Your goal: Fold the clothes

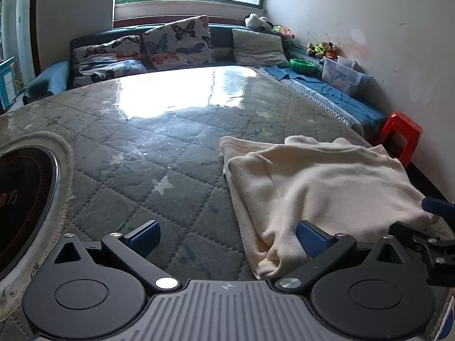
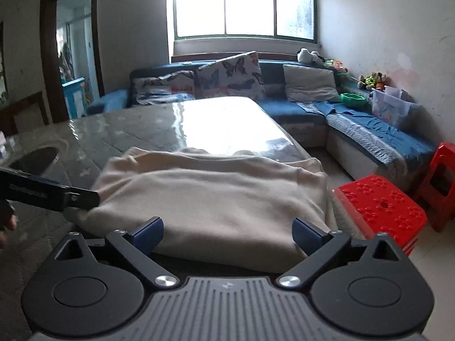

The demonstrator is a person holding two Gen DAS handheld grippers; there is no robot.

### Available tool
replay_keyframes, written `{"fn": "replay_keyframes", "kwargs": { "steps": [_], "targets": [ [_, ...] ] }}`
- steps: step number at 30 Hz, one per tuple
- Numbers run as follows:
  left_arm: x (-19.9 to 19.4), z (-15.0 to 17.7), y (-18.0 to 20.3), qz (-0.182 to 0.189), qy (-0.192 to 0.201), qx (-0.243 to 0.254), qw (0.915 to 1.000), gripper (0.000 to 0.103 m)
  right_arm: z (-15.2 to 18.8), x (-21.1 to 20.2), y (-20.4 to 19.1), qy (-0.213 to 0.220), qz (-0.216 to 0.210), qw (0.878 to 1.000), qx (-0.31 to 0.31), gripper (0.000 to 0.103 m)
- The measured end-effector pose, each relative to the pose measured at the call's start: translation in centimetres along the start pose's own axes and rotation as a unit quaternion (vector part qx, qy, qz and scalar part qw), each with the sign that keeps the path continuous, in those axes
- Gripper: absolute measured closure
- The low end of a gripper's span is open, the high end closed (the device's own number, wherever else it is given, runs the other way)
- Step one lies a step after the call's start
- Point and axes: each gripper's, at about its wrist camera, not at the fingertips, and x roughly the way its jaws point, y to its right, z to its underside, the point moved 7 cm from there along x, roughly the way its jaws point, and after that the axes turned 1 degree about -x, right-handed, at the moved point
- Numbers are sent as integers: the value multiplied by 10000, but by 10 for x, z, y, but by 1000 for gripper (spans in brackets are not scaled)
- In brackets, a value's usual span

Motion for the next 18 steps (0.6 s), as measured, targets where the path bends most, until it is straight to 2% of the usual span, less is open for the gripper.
{"fn": "replay_keyframes", "kwargs": {
  "steps": [3,9,18],
  "targets": [
    [1,3,-2,0,-76,-111,9999,0,6,6,-2,-124,-9,9999,-37,5],
    [-9,2,-3,21,-99,-265,9996,0,4,3,-4,-110,3,9999,-30,3],
    [-28,10,-4,-65,-86,-341,9994,0,5,-4,-8,-230,212,9995,25,0]
  ]
}}
